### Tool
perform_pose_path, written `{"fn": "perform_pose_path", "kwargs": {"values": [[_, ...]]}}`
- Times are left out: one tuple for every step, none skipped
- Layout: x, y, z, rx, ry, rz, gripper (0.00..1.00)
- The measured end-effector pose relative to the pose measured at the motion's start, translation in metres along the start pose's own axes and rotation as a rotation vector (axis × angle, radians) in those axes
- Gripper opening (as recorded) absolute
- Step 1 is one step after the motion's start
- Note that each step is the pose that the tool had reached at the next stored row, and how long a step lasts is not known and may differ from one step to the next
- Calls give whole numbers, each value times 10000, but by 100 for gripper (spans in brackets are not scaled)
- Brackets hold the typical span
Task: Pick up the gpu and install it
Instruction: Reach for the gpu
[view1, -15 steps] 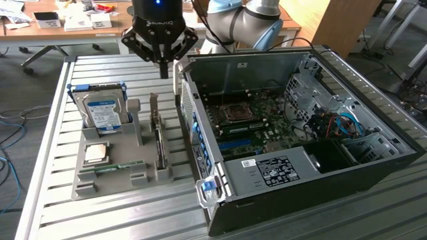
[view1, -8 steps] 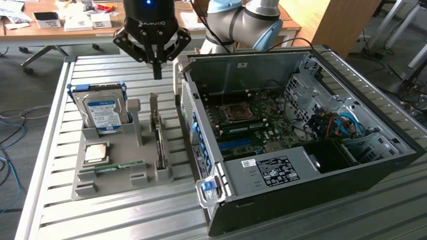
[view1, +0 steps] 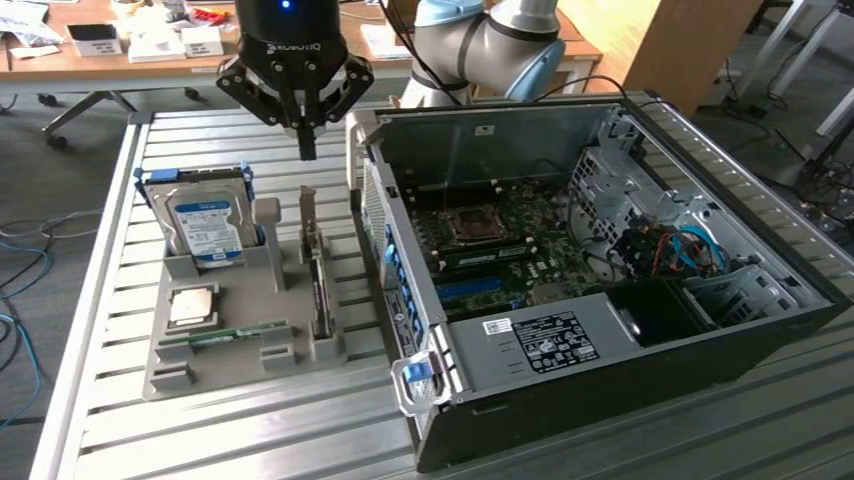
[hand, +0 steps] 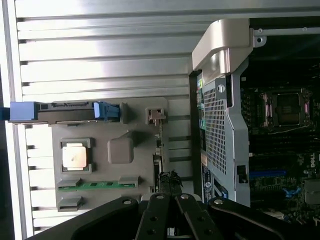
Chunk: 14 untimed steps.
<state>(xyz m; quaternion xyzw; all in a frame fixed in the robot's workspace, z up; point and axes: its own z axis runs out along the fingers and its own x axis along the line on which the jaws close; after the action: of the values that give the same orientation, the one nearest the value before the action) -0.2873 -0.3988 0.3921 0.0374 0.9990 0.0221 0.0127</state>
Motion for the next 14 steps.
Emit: {"fn": "perform_pose_path", "kwargs": {"values": [[0,0,0,1,0,0,11],[0,0,0,0,1,0,11],[2,-2,-1,1,0,0,11],[3,-8,-1,0,1,0,11],[2,-16,-1,1,1,0,11],[2,-29,-1,1,0,0,11],[1,-45,-2,0,1,1,11],[0,-63,-2,0,1,1,11],[-2,-83,-3,1,1,1,11],[-3,-105,-4,0,0,0,11],[-5,-128,-5,0,1,1,11],[-6,-152,-6,0,1,1,11],[-8,-176,-6,0,0,0,11],[-10,-200,-7,0,0,0,11]]}}
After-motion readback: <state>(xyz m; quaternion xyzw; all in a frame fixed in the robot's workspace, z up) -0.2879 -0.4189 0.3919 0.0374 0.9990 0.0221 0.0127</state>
